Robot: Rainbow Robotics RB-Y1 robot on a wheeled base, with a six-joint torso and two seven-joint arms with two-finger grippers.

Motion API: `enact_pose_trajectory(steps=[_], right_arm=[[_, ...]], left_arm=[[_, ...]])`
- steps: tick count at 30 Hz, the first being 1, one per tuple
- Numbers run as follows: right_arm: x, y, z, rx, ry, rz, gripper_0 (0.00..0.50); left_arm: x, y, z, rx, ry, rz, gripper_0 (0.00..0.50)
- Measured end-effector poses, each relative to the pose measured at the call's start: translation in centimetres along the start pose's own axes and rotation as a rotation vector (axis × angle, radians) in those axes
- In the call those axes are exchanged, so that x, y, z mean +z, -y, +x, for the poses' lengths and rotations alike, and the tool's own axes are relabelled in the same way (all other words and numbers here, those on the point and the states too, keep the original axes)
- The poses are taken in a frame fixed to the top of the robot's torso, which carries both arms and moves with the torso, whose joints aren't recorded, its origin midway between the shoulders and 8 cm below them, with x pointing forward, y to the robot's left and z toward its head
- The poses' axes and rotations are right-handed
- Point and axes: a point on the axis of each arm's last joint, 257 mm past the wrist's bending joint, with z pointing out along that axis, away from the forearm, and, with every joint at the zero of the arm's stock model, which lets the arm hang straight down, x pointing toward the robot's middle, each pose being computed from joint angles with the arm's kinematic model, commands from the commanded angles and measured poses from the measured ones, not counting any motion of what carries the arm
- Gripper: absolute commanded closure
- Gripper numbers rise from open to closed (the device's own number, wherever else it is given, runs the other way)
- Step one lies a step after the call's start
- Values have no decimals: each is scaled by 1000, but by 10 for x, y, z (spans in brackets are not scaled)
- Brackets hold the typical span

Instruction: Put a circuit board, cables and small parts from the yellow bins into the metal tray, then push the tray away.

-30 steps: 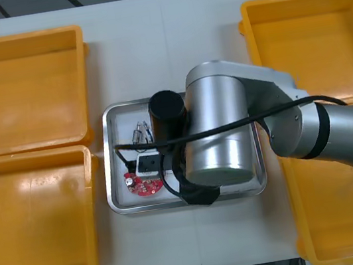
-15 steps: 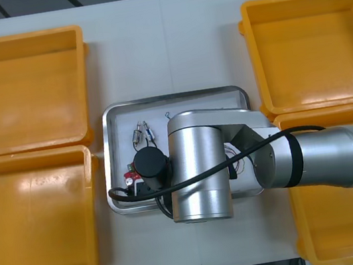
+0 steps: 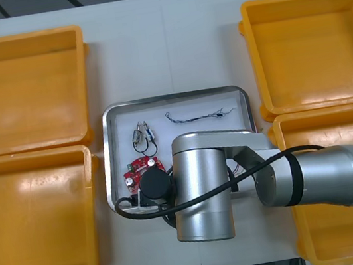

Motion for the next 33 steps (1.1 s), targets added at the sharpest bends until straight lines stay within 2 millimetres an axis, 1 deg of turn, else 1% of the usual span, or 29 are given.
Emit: enact_pose_trajectory(steps=[4,5,6,7,8,9,10,19,25,33], right_arm=[[3,-4,1,-2,-1,1,0],[4,-5,1,-3,-1,1,21],[5,-5,1,-4,0,4,109],[5,-5,1,-6,1,6,265],[6,-6,1,-8,1,8,377],[6,-6,1,-8,1,9,417],[7,-6,1,-9,0,10,498],[7,0,-1,-8,7,39,500],[6,17,-3,-3,14,107,500],[3,34,-7,-24,36,163,500]], left_arm=[[0,0,0,0,0,0,0],[0,0,0,0,0,0,0],[0,0,0,0,0,0,0],[0,0,0,0,0,0,0],[0,0,0,0,0,0,0],[0,0,0,0,0,0,0],[0,0,0,0,0,0,0],[0,0,0,0,0,0,0],[0,0,0,0,0,0,0],[0,0,0,0,0,0,0]])
